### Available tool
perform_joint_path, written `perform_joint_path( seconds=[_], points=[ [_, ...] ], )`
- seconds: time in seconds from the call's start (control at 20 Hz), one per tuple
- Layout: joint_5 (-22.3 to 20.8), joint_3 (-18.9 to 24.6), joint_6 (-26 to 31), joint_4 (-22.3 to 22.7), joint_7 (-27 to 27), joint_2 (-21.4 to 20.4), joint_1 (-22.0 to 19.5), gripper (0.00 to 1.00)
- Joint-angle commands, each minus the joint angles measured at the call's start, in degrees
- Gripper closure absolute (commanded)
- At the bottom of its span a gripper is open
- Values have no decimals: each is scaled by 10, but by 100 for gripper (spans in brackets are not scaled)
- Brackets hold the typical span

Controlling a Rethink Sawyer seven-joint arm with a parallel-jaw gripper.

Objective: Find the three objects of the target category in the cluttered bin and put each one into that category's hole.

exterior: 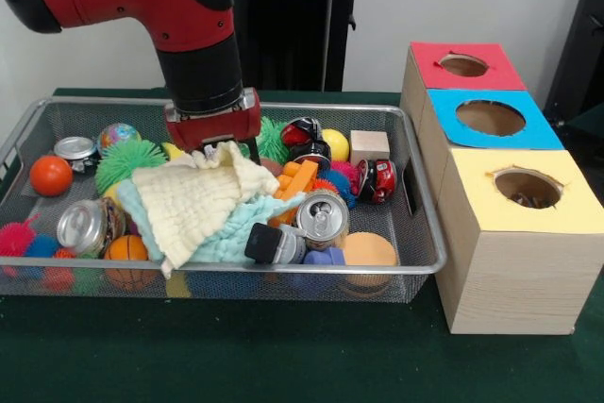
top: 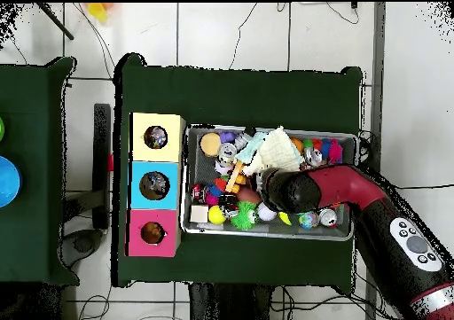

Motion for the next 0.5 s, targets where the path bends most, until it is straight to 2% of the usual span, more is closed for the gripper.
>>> perform_joint_path(
  seconds=[0.05, 0.3, 0.4, 0.5],
  points=[
    [-20, -48, 4, -48, -36, -49, 0, 0],
    [-12, -89, 29, -24, 12, -94, 30, 0],
    [-14, -97, 2, -4, 19, -90, 23, 0],
    [-21, -101, -21, -10, 10, -67, 15, 0]
  ],
)
